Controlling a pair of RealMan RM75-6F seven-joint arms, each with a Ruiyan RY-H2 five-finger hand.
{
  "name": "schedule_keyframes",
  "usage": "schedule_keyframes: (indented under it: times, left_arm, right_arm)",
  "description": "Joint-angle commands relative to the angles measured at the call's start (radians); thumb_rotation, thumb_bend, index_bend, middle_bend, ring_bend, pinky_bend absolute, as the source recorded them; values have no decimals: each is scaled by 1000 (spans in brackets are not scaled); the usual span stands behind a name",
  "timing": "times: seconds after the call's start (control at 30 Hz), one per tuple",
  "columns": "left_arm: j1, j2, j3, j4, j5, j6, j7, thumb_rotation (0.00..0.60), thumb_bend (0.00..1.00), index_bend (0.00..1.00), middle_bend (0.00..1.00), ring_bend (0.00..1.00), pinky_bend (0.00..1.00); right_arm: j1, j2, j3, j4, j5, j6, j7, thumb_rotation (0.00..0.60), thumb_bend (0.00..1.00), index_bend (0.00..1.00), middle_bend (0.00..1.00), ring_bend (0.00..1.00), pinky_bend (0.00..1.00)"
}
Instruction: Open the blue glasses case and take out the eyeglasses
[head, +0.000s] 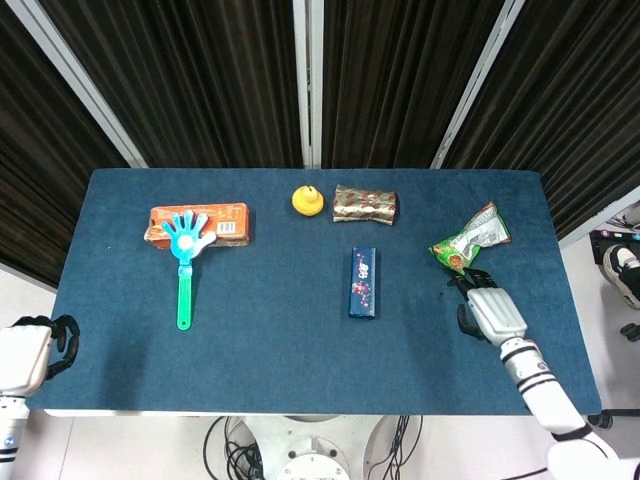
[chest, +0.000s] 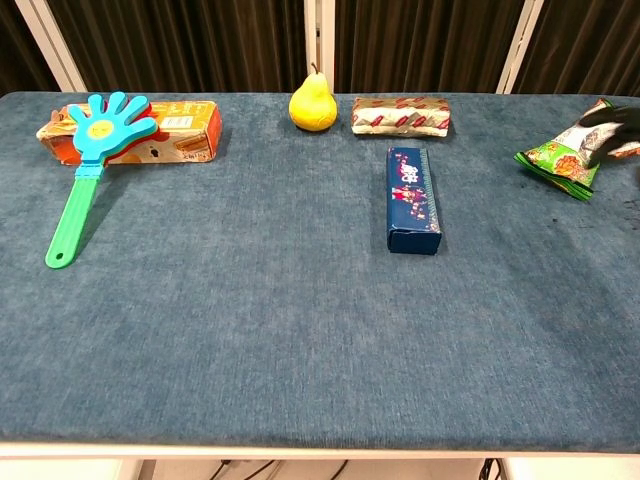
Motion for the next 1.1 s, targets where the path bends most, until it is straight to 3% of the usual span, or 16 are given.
schedule_keyframes:
  times: [0.03, 0.4, 0.7, 0.87, 1.1]
  left_arm:
    - [0, 1, 0, 0, 0, 0, -2, 600, 359, 693, 691, 523, 477]
    - [0, 3, 1, 0, 2, -2, -11, 600, 359, 693, 691, 523, 476]
    - [-1, 4, 1, 1, 1, -3, -13, 600, 359, 693, 691, 523, 477]
    - [-1, 3, 0, 2, -1, -4, -11, 600, 359, 693, 691, 523, 476]
    - [-1, 4, 0, 3, -1, -5, -17, 600, 359, 693, 692, 523, 477]
  right_arm:
    - [86, -59, 34, 23, 111, -79, -79, 600, 778, 0, 225, 0, 0]
    - [287, -192, 65, 122, 382, -165, -239, 600, 778, 0, 222, 0, 0]
    - [432, -304, 69, 248, 535, -194, -317, 600, 778, 0, 218, 0, 0]
    - [498, -348, 88, 275, 549, -211, -322, 600, 778, 0, 215, 0, 0]
    - [568, -374, 81, 230, 517, -253, -318, 600, 778, 0, 215, 0, 0]
